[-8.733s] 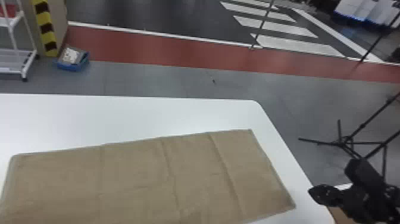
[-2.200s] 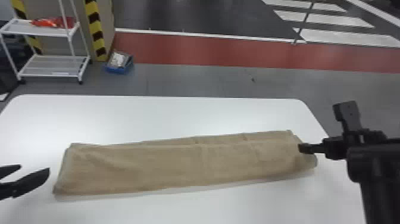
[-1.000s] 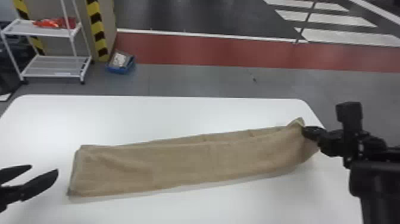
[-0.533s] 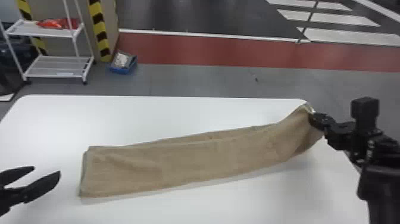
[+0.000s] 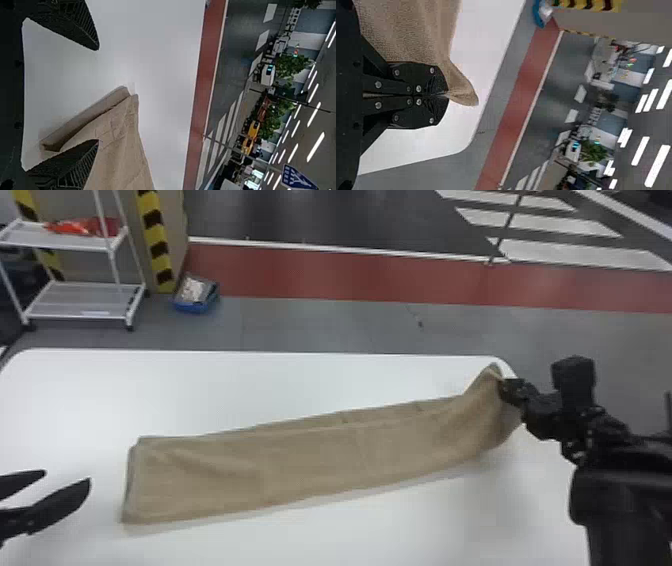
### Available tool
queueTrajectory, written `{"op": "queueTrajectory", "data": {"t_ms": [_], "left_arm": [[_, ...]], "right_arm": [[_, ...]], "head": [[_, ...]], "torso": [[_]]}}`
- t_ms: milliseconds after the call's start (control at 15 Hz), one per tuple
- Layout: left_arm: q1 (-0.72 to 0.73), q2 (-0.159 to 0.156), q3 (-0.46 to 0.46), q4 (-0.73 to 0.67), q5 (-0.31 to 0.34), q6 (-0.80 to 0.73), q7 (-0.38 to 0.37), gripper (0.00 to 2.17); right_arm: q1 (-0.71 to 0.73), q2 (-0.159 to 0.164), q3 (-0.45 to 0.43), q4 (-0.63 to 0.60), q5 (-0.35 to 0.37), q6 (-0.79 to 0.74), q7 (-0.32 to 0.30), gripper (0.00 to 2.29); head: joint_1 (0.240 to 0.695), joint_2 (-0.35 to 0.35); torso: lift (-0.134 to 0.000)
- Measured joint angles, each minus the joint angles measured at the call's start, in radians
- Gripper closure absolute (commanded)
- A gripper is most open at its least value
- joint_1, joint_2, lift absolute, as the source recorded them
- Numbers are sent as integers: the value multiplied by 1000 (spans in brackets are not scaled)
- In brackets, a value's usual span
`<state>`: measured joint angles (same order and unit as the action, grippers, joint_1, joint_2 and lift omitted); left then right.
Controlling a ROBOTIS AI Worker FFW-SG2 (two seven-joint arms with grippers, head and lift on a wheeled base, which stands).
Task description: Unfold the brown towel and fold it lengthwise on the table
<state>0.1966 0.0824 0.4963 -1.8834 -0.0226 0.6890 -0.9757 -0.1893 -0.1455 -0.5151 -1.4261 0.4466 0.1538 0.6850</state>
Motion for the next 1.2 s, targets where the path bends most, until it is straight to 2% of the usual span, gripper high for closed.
{"op": "queueTrajectory", "data": {"t_ms": [133,200,400,533,667,733,867,933,1000,1067,1133,1200], "left_arm": [[2,2,4,1,7,-6,2,43],[3,2,4,2,13,-10,5,43],[-3,3,-1,16,29,-20,14,43],[-9,4,-3,22,29,-30,14,43],[-12,5,-4,27,26,-36,14,43],[-13,5,-4,30,25,-37,14,43],[-14,5,-4,36,24,-40,14,43],[-14,5,-4,39,25,-42,13,43],[-14,6,-4,42,27,-47,12,43],[-14,8,-4,45,29,-52,12,43],[-14,10,-4,48,30,-56,12,43],[-15,10,-7,52,30,-60,12,43]], "right_arm": [[9,21,-36,-59,-145,-72,6,1389],[-17,22,-50,-28,-158,-69,-1,1389],[-81,8,-36,153,55,-49,-28,1389],[-95,-2,-23,200,121,-9,-46,1389],[-90,-8,-8,191,141,35,-46,1393],[-69,-5,-10,147,112,21,-35,1393],[-5,6,-33,16,-57,-50,-33,1389],[-2,8,-47,-6,-107,-63,-50,1389],[-28,6,-57,29,-91,-63,-71,1389],[-65,-2,-56,102,-23,-51,-95,1352],[-97,-10,-46,173,53,-33,-116,839],[-127,-18,-28,242,130,3,-139,174]], "head": [[695,-127],[695,-129],[695,-147],[695,-152],[695,-160],[695,-159],[695,-148],[695,-152],[695,-159],[695,-166],[695,-177],[695,-181]], "torso": [[-109],[-109],[-109],[-109],[-109],[-109],[-109],[-109],[-109],[-109],[-109],[-109]]}}
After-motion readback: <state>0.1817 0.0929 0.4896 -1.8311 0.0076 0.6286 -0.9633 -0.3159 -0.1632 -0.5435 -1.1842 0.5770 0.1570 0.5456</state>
